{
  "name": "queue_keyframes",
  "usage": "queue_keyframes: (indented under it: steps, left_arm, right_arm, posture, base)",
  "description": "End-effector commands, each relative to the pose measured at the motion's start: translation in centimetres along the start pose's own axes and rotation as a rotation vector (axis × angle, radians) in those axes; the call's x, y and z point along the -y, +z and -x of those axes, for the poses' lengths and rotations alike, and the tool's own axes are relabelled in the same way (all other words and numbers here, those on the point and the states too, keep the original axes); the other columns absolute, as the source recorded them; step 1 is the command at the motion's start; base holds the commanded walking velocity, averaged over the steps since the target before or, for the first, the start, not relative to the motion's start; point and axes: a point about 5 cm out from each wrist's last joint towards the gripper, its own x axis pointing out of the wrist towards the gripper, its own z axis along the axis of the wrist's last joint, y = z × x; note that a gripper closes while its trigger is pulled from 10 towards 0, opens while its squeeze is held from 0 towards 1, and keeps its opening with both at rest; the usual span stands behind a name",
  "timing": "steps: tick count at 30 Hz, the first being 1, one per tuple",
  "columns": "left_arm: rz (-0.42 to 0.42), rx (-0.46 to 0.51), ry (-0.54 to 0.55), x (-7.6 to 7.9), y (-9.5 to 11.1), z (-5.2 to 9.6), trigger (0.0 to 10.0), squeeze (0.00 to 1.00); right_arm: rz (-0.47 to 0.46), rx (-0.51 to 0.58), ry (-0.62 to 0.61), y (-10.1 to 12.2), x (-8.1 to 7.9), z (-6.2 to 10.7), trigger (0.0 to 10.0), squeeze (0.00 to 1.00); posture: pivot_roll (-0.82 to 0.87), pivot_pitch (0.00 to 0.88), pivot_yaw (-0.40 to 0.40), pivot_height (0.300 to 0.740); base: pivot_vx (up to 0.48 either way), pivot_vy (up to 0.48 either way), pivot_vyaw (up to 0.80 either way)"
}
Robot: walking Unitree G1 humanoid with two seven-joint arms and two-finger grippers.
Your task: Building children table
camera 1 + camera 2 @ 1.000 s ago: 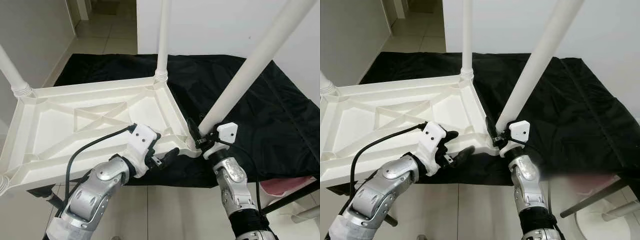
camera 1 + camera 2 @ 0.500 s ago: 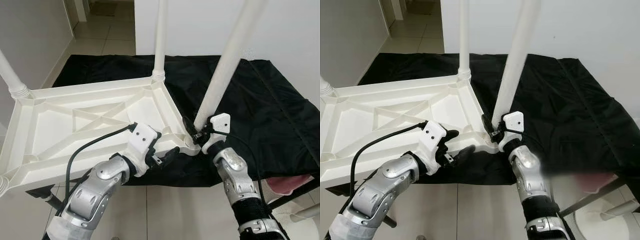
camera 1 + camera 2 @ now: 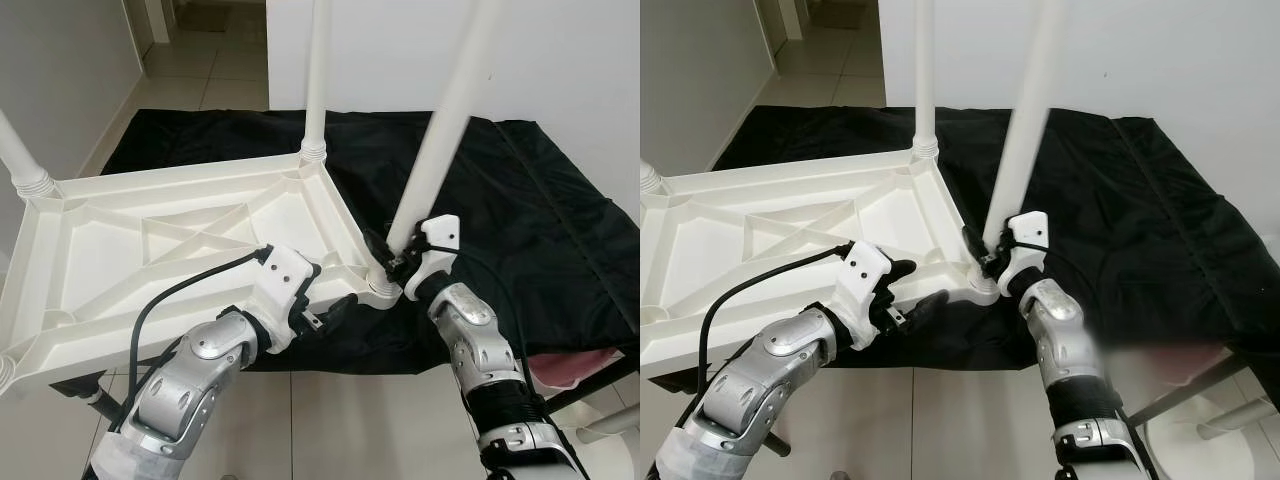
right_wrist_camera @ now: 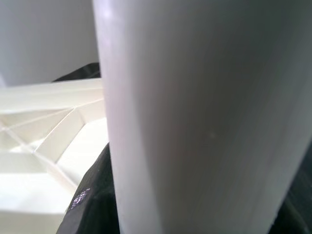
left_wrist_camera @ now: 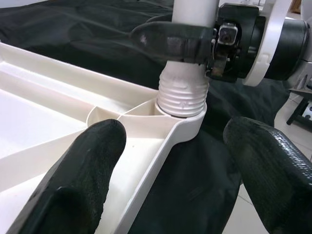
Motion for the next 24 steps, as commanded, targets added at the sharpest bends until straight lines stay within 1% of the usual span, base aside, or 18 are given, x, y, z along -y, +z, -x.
queue_keyframes:
  steps: [1,4,5,6,8,10,12,15,21,24]
  left_arm:
    - [-0.001,0.000,-0.026,0.2,0.1,0.2,10.0,0.00]
    - [-0.001,0.001,-0.028,0.2,0.1,0.2,10.0,0.00]
    - [-0.002,0.000,-0.032,0.2,0.1,0.2,10.0,0.00]
    - [-0.002,0.000,-0.032,0.2,0.1,0.2,10.0,0.00]
    - [-0.003,-0.001,-0.034,0.2,0.1,0.2,10.0,0.00]
    - [-0.003,-0.002,-0.036,0.2,0.1,0.2,10.0,0.00]
    - [-0.005,-0.001,-0.037,0.2,0.1,0.2,10.0,0.00]
    - [-0.007,-0.001,-0.038,0.2,0.1,0.2,10.0,0.00]
    - [-0.010,-0.002,-0.039,0.2,0.1,0.1,10.0,0.00]
    - [-0.009,0.000,-0.037,0.1,0.1,0.1,10.0,0.00]
  right_arm:
    - [-0.052,-0.130,-0.078,-2.9,0.9,1.2,10.0,0.00]
    - [-0.041,-0.131,-0.073,-3.0,0.8,1.4,10.0,0.00]
    - [0.042,-0.108,-0.054,-2.9,0.5,1.7,10.0,0.00]
    - [0.042,-0.108,-0.054,-2.9,0.5,1.7,10.0,0.00]
    - [0.159,-0.075,-0.010,-2.6,-0.1,1.9,10.0,0.00]
    - [0.214,-0.052,0.031,-2.3,-0.6,2.0,10.0,0.00]
    - [0.228,-0.045,0.055,-2.2,-0.9,2.0,10.0,0.00]
    - [0.224,-0.043,0.078,-2.1,-1.1,2.0,10.0,0.00]
    - [0.216,-0.052,0.086,-2.2,-1.0,1.9,10.0,0.00]
    - [0.180,-0.060,0.080,-2.5,-1.0,2.0,10.0,0.00]
  posture:
    - [0.03,0.074,-0.026,0.740]
    - [0.03,0.074,-0.024,0.740]
    - [0.03,0.073,-0.023,0.740]
    - [0.03,0.073,-0.023,0.740]
    - [0.03,0.071,-0.023,0.740]
    - [0.02,0.069,-0.022,0.740]
    - [0.02,0.069,-0.022,0.740]
    - [0.02,0.067,-0.022,0.740]
    - [0.02,0.059,-0.025,0.740]
    - [0.02,0.053,-0.029,0.740]
  base:
    - [0.000,0.000,0.00]
    - [0.000,0.000,0.00]
    - [0.000,0.000,0.00]
    - [0.000,0.000,0.00]
    - [0.000,0.000,0.00]
    - [0.000,0.000,0.00]
    - [0.000,0.000,0.00]
    - [0.000,0.000,0.00]
    - [0.000,0.000,0.00]
    - [0.000,0.000,0.00]
